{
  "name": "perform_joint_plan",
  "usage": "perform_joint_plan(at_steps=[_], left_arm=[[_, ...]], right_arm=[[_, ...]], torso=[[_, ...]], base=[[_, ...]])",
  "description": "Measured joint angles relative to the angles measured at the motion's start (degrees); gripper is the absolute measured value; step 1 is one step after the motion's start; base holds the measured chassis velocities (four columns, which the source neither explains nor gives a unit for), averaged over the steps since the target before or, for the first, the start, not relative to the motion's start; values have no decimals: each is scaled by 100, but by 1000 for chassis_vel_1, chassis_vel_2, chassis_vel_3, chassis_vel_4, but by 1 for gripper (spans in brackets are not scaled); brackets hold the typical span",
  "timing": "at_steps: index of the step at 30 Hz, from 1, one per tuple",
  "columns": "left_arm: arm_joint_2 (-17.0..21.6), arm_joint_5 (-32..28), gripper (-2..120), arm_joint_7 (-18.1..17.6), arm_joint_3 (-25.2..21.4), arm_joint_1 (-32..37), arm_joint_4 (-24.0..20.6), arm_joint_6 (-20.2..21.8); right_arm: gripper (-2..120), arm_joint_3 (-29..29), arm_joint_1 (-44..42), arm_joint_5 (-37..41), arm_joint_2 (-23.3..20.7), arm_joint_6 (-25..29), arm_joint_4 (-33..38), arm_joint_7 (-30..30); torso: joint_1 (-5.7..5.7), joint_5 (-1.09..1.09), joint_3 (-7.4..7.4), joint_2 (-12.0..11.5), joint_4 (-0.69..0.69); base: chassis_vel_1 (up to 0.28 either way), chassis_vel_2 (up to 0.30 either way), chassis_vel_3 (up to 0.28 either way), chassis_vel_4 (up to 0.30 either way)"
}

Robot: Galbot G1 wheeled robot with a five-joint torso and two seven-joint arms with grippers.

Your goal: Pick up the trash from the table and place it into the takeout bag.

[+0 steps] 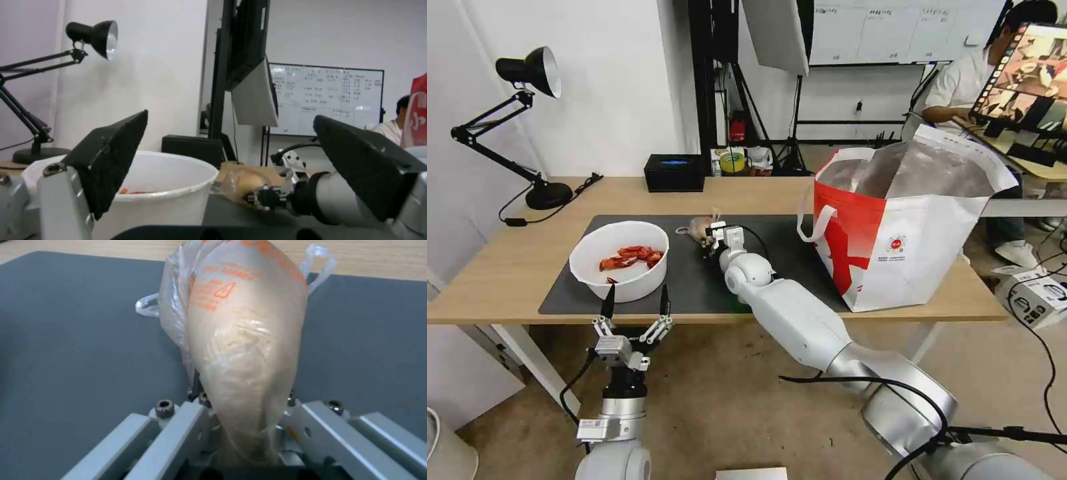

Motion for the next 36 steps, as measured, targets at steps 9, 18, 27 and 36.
perform_joint_plan(at_steps=[9, 18, 27, 36], left_arm=[[-8, 1, 100, -2, -14, 17, -26, -12], [-5, -5, 100, -7, -14, -6, -51, -12], [18, -7, 100, -9, -6, 26, -115, 3], [6, 11, 100, -9, 16, 25, -168, 47]], right_arm=[[8, 70, -81, -125, -52, 29, 336, 7], [7, 138, -230, -316, -632, 130, 1512, 137], [7, 473, -657, -527, -1237, 151, 3215, 215], [7, 793, -1169, -796, -1768, 248, 4536, 222]], torso=[[0, 0, 0, 0, 1], [0, 1, 0, 0, 0], [0, 0, 0, 0, 0], [0, 1, 0, 1, -1]], base=[[0, 0, 0, 0], [0, 0, 0, 0], [0, 0, 0, 0], [0, 0, 0, 0]])
